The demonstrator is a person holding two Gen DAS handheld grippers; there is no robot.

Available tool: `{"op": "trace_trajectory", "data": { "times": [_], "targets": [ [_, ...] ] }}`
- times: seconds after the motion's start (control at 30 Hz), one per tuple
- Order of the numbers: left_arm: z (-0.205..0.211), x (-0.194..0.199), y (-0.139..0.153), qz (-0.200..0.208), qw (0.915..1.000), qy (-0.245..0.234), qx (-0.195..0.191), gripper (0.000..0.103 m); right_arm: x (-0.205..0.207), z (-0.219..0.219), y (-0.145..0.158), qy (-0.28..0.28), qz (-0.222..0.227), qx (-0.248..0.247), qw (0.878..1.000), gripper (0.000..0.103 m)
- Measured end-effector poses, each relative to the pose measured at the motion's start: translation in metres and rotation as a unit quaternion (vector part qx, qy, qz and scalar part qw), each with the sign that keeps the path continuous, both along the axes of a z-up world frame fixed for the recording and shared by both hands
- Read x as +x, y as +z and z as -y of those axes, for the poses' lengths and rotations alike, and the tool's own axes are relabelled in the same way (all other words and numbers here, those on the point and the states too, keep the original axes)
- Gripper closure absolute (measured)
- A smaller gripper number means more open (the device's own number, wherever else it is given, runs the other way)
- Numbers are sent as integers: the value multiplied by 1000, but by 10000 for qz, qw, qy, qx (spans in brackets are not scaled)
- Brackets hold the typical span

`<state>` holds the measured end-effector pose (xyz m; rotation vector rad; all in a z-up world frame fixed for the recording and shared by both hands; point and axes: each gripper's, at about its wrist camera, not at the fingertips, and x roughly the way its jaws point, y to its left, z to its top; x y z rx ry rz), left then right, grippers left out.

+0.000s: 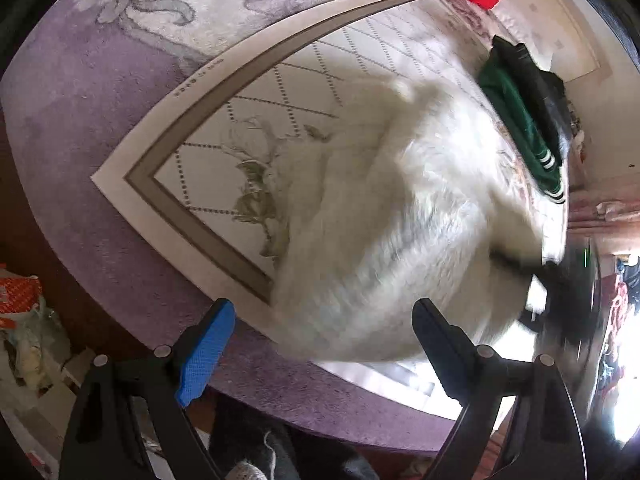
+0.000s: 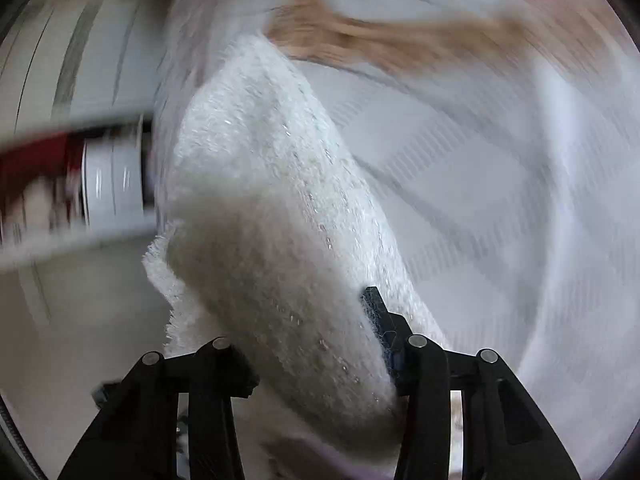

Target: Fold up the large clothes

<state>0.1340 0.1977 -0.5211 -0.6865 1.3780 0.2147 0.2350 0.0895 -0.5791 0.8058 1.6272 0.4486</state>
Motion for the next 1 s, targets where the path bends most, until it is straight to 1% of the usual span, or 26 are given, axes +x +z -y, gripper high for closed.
{"op": "trace_trajectory", "data": {
  "times": [0.03,0.07,0.1,0.13,0.2,0.23,0.27,0.3,0.33,0.37,0.43,0.47,0.5,0.57,0.6,0.63,0.7,0.73,0.77,0.8,0.83,0.87,0.9,0.93,0.97,1.0],
  "targets": [
    [-2,-2,-2,-70,10000,5,53,13,-32,8,-5,-412,-286,36,9987,56],
    [-4,-7,-2,-149,9998,24,114,13,-58,12,-10,-640,-515,24,9966,57],
    [-5,-10,-4,-194,9997,27,145,13,-99,11,-16,-903,-879,74,9920,57],
    [-7,-15,-5,-265,9995,27,174,13,-125,6,-18,-895,-1135,140,9894,56],
    [-6,-20,-5,-365,9991,5,237,13,-166,-14,-18,-377,-1674,370,9845,56],
    [-4,-22,-4,-389,9989,-28,270,13,-180,-22,-14,-29,-1850,511,9814,56],
    [0,-24,-1,-398,9988,-72,289,13,-187,-26,-4,298,-1888,532,9801,55],
    [7,-25,2,-384,9989,-103,261,13,-187,-22,7,458,-1821,442,9812,51],
    [14,-25,5,-345,9992,-143,157,13,-183,-14,20,534,-1665,321,9841,39],
    [24,-23,8,-310,9993,-198,30,13,-174,0,38,556,-1350,118,9892,30],
    [46,-16,9,-256,9990,-283,-235,13,-153,26,69,547,-772,-338,9949,25],
    [56,-13,8,-226,9987,-291,-352,13,-136,42,87,595,-362,-681,9952,22],
    [68,-7,7,-172,9982,-268,-499,13,-126,51,96,613,-131,-881,9941,22],
    [92,6,3,-110,9973,-130,-717,13,-89,70,112,751,708,-1412,9846,21],
    [98,11,1,-72,9970,-64,-765,13,-82,75,115,891,957,-1535,9795,21],
    [106,20,-5,-54,9966,25,-817,13,-60,74,113,1178,1268,-1798,9684,21],
    [112,33,-17,-131,9968,172,-776,13,-27,71,99,1738,1499,-1907,9544,21],
    [114,40,-24,-199,9971,216,-701,13,-10,67,85,1993,1585,-1840,9494,21],
    [116,46,-31,-282,9978,280,-527,14,3,59,71,2283,1662,-1500,9475,21],
    [117,49,-34,-296,9982,322,-411,14,21,36,64,2483,1658,-1274,9459,21],
    [118,53,-36,-296,9986,338,-283,15,27,24,51,2780,1596,-1131,9405,21],
    [118,55,-35,-248,9990,360,-62,21,32,13,37,3063,1517,-1085,9335,21],
    [119,56,-33,-205,9992,336,117,42,33,2,18,3421,1394,-1114,9226,21],
    [121,58,-28,-164,9987,200,439,92,30,1,11,3511,1418,-1159,9183,22],
    [121,59,-21,21,9979,-14,641,100,27,4,10,3437,1458,-1177,9202,32],
    [120,59,-19,83,9978,-121,654,100,23,9,12,3364,1399,-1134,9244,42]
  ]
}}
